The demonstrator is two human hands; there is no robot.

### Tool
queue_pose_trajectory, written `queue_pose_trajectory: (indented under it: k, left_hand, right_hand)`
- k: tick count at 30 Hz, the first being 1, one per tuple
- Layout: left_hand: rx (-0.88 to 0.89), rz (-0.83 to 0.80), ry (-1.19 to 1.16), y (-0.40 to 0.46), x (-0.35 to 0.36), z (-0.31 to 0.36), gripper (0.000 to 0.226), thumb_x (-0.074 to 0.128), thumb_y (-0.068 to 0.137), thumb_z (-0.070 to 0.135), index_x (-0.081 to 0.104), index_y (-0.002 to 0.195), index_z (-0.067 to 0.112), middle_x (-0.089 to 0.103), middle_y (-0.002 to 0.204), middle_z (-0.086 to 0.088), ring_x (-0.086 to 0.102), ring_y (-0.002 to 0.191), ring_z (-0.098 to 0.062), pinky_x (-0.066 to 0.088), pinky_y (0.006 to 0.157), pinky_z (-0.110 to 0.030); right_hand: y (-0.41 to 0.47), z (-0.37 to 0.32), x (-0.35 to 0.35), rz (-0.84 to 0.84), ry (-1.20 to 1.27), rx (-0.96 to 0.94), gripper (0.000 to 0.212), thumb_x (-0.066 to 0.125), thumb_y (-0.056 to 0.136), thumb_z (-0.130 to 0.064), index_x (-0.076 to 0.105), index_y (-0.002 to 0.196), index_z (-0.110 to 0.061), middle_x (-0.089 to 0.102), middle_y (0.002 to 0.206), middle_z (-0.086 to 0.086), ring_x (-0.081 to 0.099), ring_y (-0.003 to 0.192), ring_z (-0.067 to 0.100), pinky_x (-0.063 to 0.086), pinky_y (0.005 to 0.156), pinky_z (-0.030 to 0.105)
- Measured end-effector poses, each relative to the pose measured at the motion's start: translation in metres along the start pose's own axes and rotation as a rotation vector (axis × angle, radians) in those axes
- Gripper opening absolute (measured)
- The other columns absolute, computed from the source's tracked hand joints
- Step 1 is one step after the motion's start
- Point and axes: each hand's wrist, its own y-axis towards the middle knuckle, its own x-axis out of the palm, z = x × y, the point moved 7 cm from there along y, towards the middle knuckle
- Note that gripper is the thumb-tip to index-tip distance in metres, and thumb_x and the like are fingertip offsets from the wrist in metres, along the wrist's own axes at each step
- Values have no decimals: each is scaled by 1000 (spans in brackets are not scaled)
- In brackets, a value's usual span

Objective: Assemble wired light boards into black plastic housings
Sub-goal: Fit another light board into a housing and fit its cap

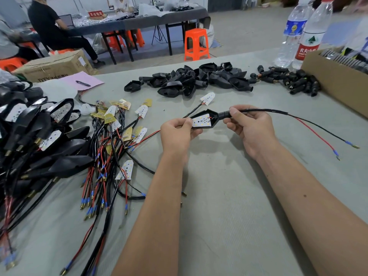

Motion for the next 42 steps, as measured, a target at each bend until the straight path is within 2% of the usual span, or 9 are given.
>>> queue_pose_trajectory:
  k: [5,7,11,14,18,25,31,37,42]
  left_hand:
    - [46,-4,91,1,1,1,13,59,101,4,68,95,-4,75,89,-14,75,63,-18,61,67,-24]
    - [116,73,223,0,-2,3,3,70,95,8,68,94,6,75,89,-10,76,69,-21,62,72,-31]
    - [210,217,400,-2,-8,8,15,81,86,23,67,87,16,71,83,-4,74,79,-24,61,79,-42]
    - [176,202,359,-2,-7,6,13,79,88,20,68,88,13,70,71,3,72,58,-10,58,64,-30]
    - [107,206,263,1,-11,-1,11,78,89,16,70,91,9,74,74,-1,72,56,-8,50,51,-17]
    - [72,262,145,3,-13,-4,12,80,86,8,68,89,7,73,75,-4,75,62,-15,62,70,-33]
    - [74,251,163,4,-12,-3,17,82,85,10,66,94,10,70,102,-14,69,51,-7,65,76,-39]
    - [45,261,111,1,-13,-3,15,80,86,7,67,91,6,69,84,-6,70,52,-8,64,76,-36]
    - [32,247,123,2,-11,-4,13,80,87,10,70,94,6,70,88,-7,66,47,-6,64,77,-38]
  right_hand:
    - [1,0,-3,2,36,9,11,69,93,4,68,85,-3,67,78,10,69,63,18,59,65,21]
    - [1,-1,-3,9,15,-14,11,69,94,4,67,86,-3,65,80,12,69,62,19,59,65,22]
    - [-3,-4,1,9,-87,-89,11,70,92,5,68,86,-4,67,85,19,71,63,21,60,66,24]
    - [-3,-5,2,0,-90,-106,11,70,93,4,68,88,-6,69,82,15,71,62,20,59,65,23]
    - [-3,-4,6,-50,-99,-124,9,68,95,2,72,97,-6,71,81,8,70,66,18,57,67,23]
    - [-5,-3,13,-100,-183,-163,12,69,93,3,74,96,-7,73,81,10,71,71,20,57,67,24]
    - [-7,-4,13,-112,-124,-156,13,68,94,2,75,96,-9,74,86,9,71,73,20,56,69,24]
    - [-8,-5,14,-119,-125,-159,16,68,94,2,76,94,-12,75,85,8,72,74,20,57,71,25]
    - [-7,-4,13,-120,-116,-150,15,68,94,2,76,95,-11,75,86,9,72,74,21,57,71,25]
